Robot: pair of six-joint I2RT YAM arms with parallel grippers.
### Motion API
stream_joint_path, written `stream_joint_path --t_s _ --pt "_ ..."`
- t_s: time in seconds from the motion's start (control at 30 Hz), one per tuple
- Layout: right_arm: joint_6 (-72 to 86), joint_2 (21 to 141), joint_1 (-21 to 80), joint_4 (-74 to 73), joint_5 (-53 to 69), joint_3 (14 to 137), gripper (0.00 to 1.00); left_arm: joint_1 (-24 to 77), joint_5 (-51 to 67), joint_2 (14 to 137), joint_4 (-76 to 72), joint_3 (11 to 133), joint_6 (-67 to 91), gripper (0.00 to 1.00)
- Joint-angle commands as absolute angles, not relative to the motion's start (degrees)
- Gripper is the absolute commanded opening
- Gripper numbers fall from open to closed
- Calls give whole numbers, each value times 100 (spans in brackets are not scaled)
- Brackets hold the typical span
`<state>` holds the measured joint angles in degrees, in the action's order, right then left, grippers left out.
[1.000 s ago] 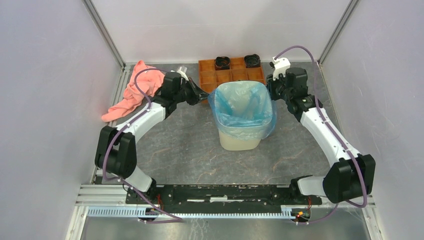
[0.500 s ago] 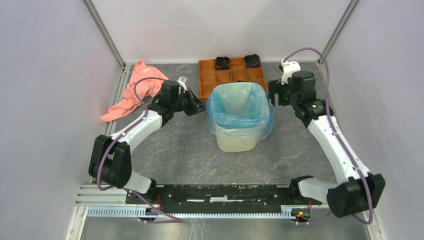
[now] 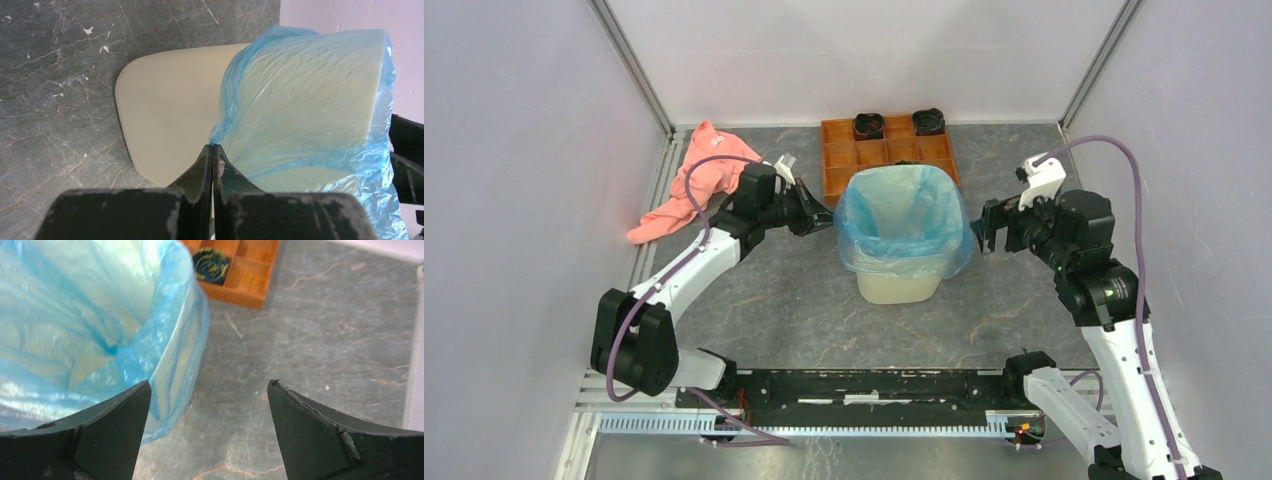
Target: Put the trash bags into the trash bin
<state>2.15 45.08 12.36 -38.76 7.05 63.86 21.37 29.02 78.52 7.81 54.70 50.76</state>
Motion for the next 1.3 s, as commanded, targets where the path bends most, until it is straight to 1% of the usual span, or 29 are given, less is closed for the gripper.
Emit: stream_joint_path --t_s 0.0,0.1,0.23,0.33,0.43,0.5,0.57,0.67,0.7,0.8,0.9,0.93,0.97,1.1,1.27 --pt "-202 4233 1215 -4359 1406 6204 92 2153 2853 7695 918 5476 4670 2" --pt "-263 4138 1220 -4471 1813 5927 93 2151 2799 7708 1001 5551 4531 2" --pt "-31 4210 1217 -4265 2477 5502 88 2153 2810 7726 996 5568 4501 2" --pt "256 3983 1214 -3619 2748 4969 84 2153 2795 7728 944 5485 4527 2" --pt "326 3813 1220 -2835 3381 4424 84 2153 2821 7729 855 5401 4565 2" --pt "445 3804 1220 -2404 3403 4189 83 2153 2825 7743 824 5389 4583 2" --pt "436 3861 1214 -2217 3267 4074 76 2153 2819 7726 793 5379 4587 2" --pt "361 3924 1217 -2118 2864 4010 56 2151 2792 7721 818 5383 4573 2" --pt "363 3911 1216 -2054 2861 3957 49 2153 2793 7721 836 5392 4556 2" --pt "476 3745 1221 -1589 3015 3644 34 2153 2775 7734 876 5389 4514 2" --pt "569 3641 1214 -1186 3014 3307 14 2153 2675 7763 886 5371 4445 2" --pt "558 3679 1223 -1184 2973 3254 4 2153 2617 7803 900 5375 4402 2" --pt "536 3744 1218 -1231 2962 3224 1 2153 2576 7837 927 5385 4358 2" --pt "355 4029 1216 -1454 3023 3157 0 2149 2407 7987 980 5380 4240 2" --pt "462 4260 1213 -1876 2318 3274 1 2153 2368 8170 947 5372 4226 2"
